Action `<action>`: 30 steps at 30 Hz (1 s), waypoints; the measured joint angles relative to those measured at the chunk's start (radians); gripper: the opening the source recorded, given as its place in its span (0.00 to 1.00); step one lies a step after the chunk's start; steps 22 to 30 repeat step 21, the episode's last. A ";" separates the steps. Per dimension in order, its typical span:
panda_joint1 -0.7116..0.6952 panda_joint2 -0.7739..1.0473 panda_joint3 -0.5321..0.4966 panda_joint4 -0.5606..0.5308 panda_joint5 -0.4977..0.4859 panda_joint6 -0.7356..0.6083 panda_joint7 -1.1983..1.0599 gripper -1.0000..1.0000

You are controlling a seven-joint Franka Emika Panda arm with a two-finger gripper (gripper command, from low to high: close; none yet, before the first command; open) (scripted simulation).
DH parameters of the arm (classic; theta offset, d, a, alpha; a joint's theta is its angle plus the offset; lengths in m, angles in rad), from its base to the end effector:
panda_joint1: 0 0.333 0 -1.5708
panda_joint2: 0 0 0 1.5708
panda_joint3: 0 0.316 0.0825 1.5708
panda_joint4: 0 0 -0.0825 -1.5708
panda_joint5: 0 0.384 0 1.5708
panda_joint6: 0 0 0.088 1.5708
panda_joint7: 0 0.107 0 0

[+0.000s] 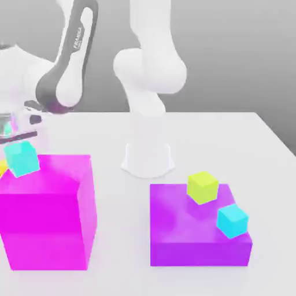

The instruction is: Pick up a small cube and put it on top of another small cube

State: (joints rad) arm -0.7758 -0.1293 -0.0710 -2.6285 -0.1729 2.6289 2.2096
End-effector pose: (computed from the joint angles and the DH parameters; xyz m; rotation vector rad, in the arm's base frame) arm 0.2936 -0.3250 0.3039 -0.3583 3.0962 -0.2410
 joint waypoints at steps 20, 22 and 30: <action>0.143 -0.174 0.053 0.145 0.168 -0.445 -0.298 1.00; 0.143 -0.174 0.053 0.145 0.168 -0.445 -0.298 1.00; 0.143 -0.174 0.053 0.145 0.168 -0.445 -0.298 1.00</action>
